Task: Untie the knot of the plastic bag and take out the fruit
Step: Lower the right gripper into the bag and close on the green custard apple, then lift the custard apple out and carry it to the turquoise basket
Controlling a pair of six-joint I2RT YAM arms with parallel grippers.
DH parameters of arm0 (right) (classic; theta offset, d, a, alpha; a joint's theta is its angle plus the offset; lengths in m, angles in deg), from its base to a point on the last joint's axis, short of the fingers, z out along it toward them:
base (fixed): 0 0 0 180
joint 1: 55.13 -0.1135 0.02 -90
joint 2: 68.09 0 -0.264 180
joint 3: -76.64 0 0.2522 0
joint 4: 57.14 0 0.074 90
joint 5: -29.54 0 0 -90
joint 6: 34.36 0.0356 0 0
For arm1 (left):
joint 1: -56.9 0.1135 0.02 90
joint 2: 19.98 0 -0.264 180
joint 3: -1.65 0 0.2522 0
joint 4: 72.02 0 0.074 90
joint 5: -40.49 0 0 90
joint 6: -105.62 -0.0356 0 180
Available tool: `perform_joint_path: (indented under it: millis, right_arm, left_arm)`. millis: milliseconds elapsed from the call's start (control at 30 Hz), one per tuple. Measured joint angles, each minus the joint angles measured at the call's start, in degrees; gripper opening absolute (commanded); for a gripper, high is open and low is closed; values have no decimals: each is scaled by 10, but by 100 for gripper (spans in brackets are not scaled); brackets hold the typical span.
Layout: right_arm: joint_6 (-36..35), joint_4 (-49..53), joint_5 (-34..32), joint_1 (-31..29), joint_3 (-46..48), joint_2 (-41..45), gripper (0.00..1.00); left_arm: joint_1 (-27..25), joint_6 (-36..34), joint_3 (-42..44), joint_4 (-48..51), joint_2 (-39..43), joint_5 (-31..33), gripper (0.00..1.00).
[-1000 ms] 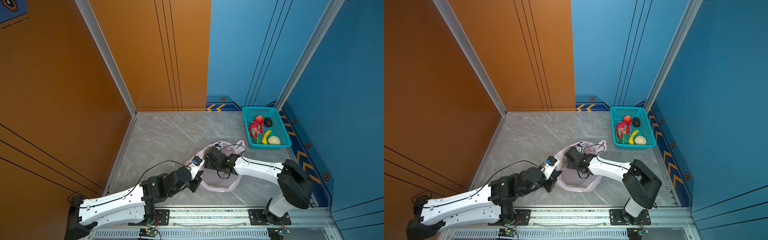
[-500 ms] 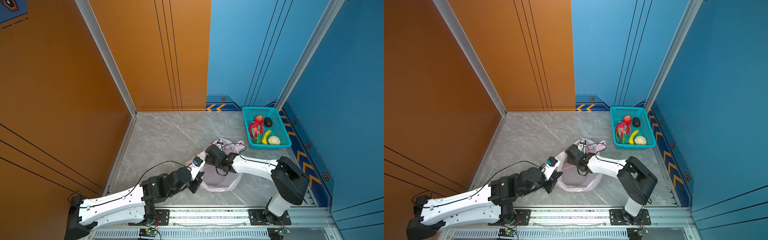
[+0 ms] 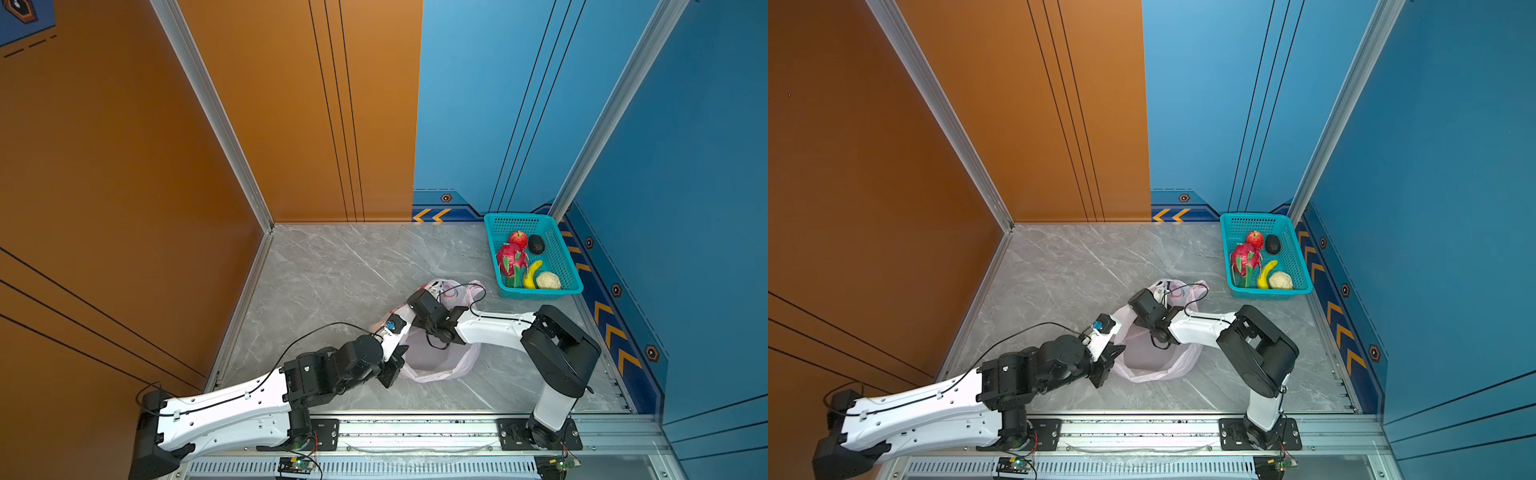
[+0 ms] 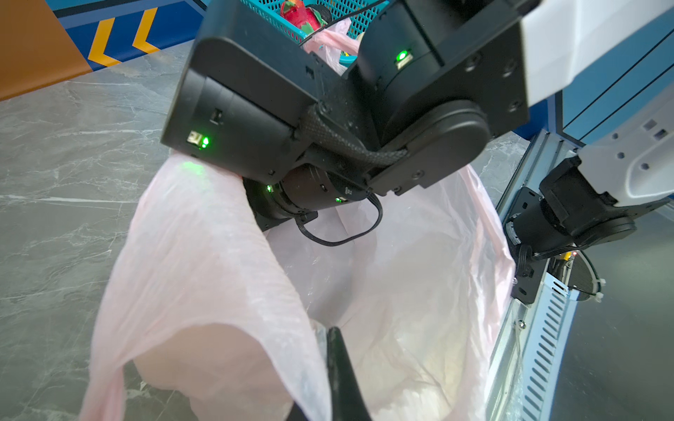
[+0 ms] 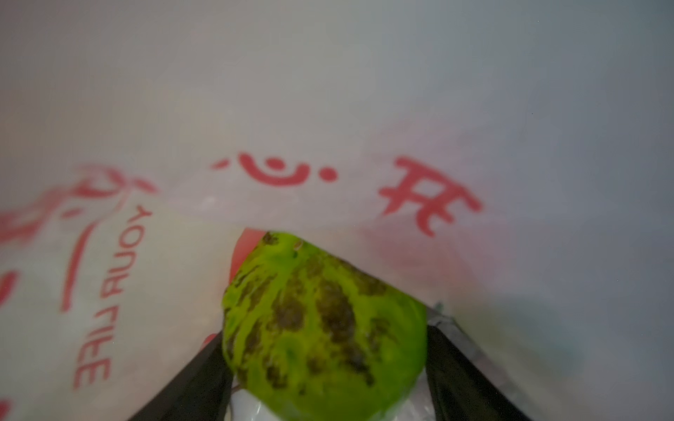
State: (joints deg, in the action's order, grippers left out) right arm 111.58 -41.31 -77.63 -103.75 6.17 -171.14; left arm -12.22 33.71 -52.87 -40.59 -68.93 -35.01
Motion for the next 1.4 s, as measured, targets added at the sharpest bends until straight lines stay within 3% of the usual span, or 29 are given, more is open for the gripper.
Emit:
perform_joint_path:
  millis: [233, 333, 667, 1400]
  right_arm:
    - [-4, -7, -12, 0, 0, -6, 52]
    - [-4, -8, -12, 0, 0, -6, 47]
    - [-5, -1, -9, -9, 4, 16, 44]
    - [-4, 153, 4, -119, 31, 207, 44]
  left_arm:
    - [-3, 4, 0, 7, 5, 0, 0]
    - [-3, 4, 0, 9, 6, 0, 0]
    - [-3, 3, 0, 10, 6, 7, 0]
    - [-3, 1, 0, 10, 6, 31, 0]
